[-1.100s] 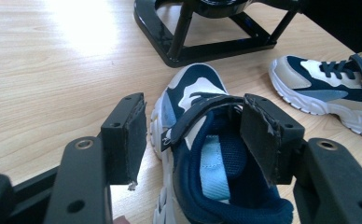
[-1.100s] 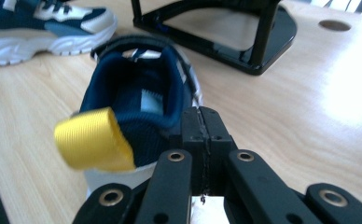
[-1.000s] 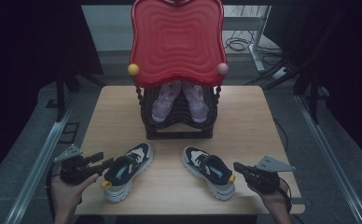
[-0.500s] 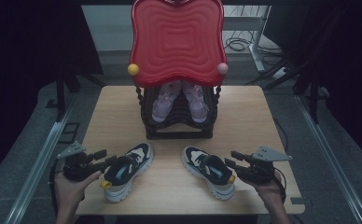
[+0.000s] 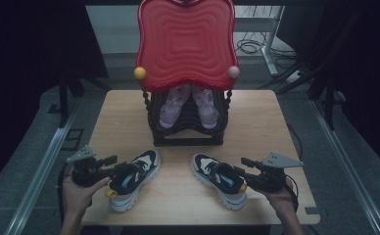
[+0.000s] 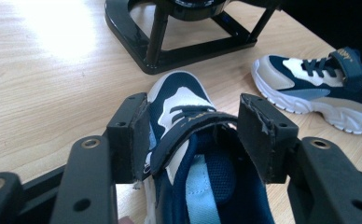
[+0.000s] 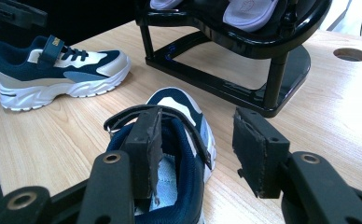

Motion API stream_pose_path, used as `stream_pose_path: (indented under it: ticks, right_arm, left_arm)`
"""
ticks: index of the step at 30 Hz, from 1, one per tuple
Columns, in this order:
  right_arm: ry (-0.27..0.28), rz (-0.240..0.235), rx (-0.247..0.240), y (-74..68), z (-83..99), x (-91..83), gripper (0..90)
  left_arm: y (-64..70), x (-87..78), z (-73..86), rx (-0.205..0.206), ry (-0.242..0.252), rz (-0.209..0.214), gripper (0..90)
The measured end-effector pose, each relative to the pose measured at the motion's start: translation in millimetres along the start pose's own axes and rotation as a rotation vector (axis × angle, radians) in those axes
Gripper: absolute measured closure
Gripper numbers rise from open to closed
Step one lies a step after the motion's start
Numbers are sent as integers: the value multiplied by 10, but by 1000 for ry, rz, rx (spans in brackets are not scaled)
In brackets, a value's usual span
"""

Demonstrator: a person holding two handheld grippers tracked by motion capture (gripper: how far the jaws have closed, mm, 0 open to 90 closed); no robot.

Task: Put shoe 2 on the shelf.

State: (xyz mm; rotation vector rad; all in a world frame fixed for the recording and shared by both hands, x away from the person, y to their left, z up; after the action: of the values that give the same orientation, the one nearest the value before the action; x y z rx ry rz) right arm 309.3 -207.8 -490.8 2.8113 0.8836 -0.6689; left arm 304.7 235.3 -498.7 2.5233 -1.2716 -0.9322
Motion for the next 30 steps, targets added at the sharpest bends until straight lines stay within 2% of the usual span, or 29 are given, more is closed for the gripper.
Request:
stream_pose_path:
  ticks: [6, 11, 17, 22, 26, 30]
  right_arm:
    - [1, 11, 10, 36, 16, -18, 521]
    - [-3, 21, 18, 75, 42, -10, 519]
    - [-12, 22, 15, 64, 53, 2, 517]
    - [-8, 12, 16, 43, 23, 3, 517]
    - [-9, -4, -13, -2, -46, 3, 508]
    - [-29, -37, -13, -28, -88, 65, 503]
  left_arm:
    - [-65, 31, 113, -8, -49, 2, 484]
    - [-93, 90, 201, -9, -104, 22, 500]
    - [-138, 159, 255, -5, -150, 9, 544]
    - [-174, 175, 275, -10, -160, 10, 609]
    - [-180, 191, 277, -7, -172, 11, 646]
    - [-179, 192, 280, -9, -174, 8, 664]
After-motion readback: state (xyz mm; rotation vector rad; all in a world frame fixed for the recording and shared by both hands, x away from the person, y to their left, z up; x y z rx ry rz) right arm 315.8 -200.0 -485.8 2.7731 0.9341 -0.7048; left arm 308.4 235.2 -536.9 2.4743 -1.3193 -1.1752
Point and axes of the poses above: each handheld gripper's, and its own axes: x roughly forward along the jaws, z roughly out of its underside, y roughly to its right, the point moved 7 cm from there along x, roughly forward along the jaws, and after that the axes turned 13 degrees about z, right-handed, at the moved point
